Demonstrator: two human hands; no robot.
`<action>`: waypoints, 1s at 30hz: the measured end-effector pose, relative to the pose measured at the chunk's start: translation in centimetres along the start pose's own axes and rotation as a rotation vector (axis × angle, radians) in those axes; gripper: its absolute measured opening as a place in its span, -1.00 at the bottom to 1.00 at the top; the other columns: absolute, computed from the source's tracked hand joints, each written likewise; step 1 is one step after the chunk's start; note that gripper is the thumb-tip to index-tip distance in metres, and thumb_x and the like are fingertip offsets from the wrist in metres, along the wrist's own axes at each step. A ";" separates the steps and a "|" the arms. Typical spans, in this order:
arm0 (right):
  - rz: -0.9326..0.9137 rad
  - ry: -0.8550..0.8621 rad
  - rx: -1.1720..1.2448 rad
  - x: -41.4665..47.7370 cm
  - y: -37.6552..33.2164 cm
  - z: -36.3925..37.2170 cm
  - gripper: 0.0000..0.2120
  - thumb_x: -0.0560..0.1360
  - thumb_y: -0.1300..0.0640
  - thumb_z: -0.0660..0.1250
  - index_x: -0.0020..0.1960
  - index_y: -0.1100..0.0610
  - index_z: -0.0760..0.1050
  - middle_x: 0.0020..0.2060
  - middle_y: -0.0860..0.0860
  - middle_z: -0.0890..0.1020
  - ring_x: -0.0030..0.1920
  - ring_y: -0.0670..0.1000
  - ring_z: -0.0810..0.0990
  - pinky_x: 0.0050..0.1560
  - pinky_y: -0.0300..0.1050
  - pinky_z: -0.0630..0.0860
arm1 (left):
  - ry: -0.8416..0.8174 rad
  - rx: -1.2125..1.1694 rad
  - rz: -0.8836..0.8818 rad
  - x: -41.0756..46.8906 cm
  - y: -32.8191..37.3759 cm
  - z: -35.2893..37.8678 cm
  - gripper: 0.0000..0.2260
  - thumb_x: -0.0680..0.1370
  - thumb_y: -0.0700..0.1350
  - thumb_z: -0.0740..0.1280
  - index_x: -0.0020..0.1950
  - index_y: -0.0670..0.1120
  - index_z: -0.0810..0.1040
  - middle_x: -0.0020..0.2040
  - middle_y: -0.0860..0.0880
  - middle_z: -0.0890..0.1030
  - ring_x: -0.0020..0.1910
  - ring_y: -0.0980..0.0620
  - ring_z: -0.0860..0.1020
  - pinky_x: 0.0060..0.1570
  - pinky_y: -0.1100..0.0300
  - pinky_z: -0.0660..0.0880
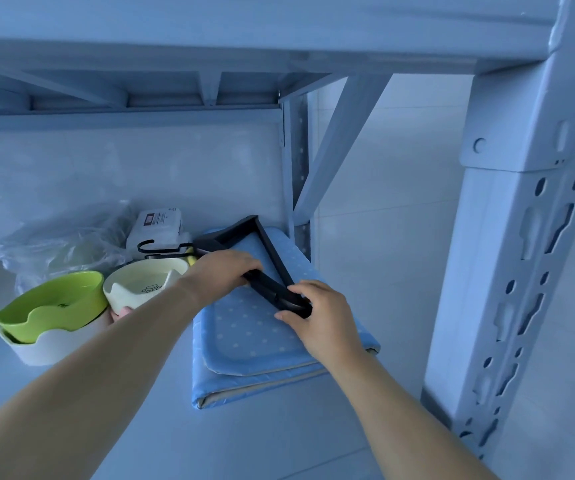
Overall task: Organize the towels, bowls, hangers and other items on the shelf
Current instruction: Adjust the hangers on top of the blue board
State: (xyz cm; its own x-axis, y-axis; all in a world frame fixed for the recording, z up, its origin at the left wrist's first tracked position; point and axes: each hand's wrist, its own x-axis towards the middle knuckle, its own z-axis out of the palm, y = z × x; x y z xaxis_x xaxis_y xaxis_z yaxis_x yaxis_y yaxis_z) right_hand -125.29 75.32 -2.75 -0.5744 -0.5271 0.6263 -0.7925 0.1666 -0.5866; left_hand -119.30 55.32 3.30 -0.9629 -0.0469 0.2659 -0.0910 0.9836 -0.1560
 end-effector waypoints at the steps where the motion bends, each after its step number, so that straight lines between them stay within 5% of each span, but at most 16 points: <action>1: -0.001 -0.001 0.008 0.0 0.0 0.0 -0.66 0.34 0.08 0.51 0.08 0.13 0.58 -0.05 -0.05 0.62 -0.06 -0.06 0.55 -0.03 -0.31 0.45 | 0.004 -0.009 -0.005 0.0 0.1 0.1 -0.84 0.54 -0.14 0.29 0.12 -0.02 0.51 0.02 0.03 0.54 0.08 0.03 0.48 0.08 0.11 0.40; 8: -0.013 -0.013 0.026 -0.1 0.4 0.2 -0.61 0.35 0.06 0.49 0.15 0.09 0.55 0.02 -0.08 0.60 0.00 -0.09 0.56 0.01 -0.34 0.44 | 0.105 -0.068 -0.127 -2.2 1.9 0.9 -0.54 0.55 -0.12 0.29 0.43 0.04 0.27 0.37 0.08 0.32 0.35 0.07 0.32 0.27 0.17 0.36; 15: -0.001 -0.034 0.033 -0.3 0.2 0.1 -0.68 0.43 0.09 0.40 0.17 0.09 0.53 0.07 -0.10 0.57 0.02 -0.11 0.54 -0.13 -0.63 0.26 | 0.207 -0.109 -0.301 -5.1 4.6 0.9 -0.52 0.55 0.03 0.25 0.45 0.11 0.21 0.40 0.16 0.25 0.35 0.12 0.30 -0.03 0.26 0.27; 19: -0.014 -0.053 0.031 -0.5 0.1 0.0 -0.65 0.44 0.11 0.39 0.22 0.10 0.50 0.14 -0.07 0.54 0.08 -0.08 0.54 0.00 -0.44 0.35 | 0.223 -0.130 -0.457 -6.9 5.9 1.1 -0.56 0.53 0.12 0.23 0.40 0.08 0.29 0.37 0.13 0.30 0.28 0.06 0.39 0.11 0.10 0.32; 24: -0.055 -0.159 -0.087 -1.0 -0.5 -0.2 -0.59 0.48 0.07 0.34 0.32 -0.03 0.43 0.42 -0.04 0.29 0.32 -0.01 0.38 0.15 -0.08 0.46 | 0.196 -0.264 -0.485 -8.6 7.9 1.0 -0.66 0.52 0.13 0.27 0.27 0.08 0.45 0.35 0.09 0.34 0.17 0.07 0.41 0.12 0.22 0.34; 30: -0.180 -0.214 -0.167 -2.7 -0.2 -1.3 -0.66 0.51 0.01 0.30 0.28 0.01 0.49 0.45 -0.02 0.26 0.43 -0.01 0.22 0.30 -0.07 0.36 | 0.099 -0.307 -0.420 -10.5 9.3 0.7 -0.65 0.48 0.26 0.23 0.19 0.15 0.50 0.29 0.14 0.39 0.23 0.13 0.41 0.14 0.25 0.33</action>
State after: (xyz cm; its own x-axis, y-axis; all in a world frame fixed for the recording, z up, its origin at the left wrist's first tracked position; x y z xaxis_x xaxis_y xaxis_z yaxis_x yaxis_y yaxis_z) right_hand -123.85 77.86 -3.67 -0.3796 -0.7211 0.5796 -0.9104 0.1795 -0.3728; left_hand -110.21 64.80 -1.59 -0.8298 -0.4455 0.3361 -0.3706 0.8902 0.2649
